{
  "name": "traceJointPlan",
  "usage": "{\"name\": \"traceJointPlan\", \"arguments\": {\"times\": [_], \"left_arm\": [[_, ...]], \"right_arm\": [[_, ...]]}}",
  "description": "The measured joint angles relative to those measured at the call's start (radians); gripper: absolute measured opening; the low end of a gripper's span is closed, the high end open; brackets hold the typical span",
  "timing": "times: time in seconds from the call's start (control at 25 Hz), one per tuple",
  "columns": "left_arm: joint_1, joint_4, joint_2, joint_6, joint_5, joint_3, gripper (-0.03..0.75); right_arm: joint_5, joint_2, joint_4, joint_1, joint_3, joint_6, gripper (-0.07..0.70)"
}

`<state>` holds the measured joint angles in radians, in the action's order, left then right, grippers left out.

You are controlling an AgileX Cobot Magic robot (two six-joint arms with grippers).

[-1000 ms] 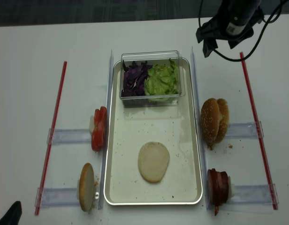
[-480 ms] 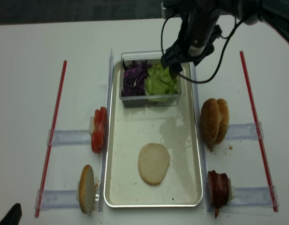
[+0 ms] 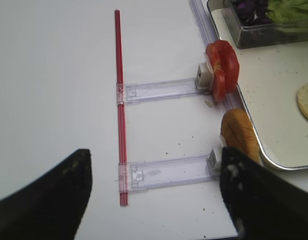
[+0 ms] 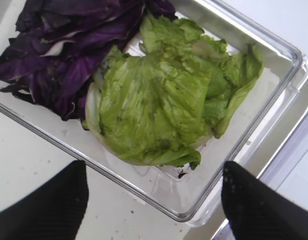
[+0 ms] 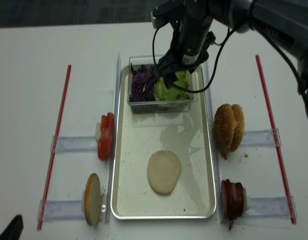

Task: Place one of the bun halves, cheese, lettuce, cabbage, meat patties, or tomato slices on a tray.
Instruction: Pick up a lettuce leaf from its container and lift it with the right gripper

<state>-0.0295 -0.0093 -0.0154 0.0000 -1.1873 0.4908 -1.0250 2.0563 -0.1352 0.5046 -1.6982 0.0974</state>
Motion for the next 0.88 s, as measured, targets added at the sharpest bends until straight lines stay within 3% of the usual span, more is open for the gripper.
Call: {"name": "traceJointPlan", "arguments": {"times": [0.44, 0.88], "left_arm": [[0.000, 0.000, 0.000, 0.000, 0.000, 0.000, 0.492], [0.000, 0.000, 0.000, 0.000, 0.000, 0.000, 0.492]], "right_arm": [[-0.002, 0.005, 0.000, 0.000, 0.000, 0.000, 0.571], [0.063, 0.018, 0.000, 0.000, -0.001, 0.002, 0.571]]}}
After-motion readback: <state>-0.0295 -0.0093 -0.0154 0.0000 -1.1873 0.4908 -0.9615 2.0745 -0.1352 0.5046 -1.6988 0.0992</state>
